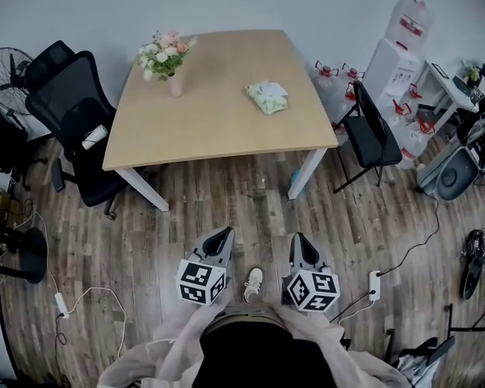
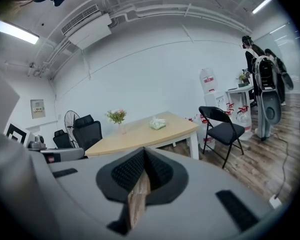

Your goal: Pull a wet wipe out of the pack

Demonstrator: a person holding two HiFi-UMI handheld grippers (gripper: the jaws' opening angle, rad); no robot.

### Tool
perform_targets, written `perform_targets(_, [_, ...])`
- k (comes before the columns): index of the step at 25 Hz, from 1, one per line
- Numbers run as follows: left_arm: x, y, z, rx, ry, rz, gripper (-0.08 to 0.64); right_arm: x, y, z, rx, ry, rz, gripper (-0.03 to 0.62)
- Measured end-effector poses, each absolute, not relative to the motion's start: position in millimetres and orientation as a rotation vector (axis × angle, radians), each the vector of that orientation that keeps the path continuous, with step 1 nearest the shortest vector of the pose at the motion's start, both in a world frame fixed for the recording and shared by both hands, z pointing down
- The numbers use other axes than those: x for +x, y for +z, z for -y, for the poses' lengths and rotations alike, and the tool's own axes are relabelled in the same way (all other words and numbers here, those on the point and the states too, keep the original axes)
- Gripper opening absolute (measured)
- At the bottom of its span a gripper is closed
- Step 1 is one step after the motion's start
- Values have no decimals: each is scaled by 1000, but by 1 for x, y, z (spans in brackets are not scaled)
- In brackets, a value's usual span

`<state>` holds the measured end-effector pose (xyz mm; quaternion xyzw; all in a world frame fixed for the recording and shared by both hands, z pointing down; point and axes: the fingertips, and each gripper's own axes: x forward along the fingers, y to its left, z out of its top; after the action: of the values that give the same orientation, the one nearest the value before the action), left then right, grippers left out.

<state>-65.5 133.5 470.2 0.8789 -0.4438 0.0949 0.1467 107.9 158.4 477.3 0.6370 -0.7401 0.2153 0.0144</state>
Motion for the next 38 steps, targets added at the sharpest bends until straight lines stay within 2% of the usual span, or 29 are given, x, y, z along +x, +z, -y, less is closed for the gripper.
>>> perform_targets(19, [-34,478,-32,2493,271,1371,11,144,489,-45,1912,678,2359,11])
perform_targets(38, [-15,489,-12,2470,324,1341,11,156,513,-41,1877,772,2303,11])
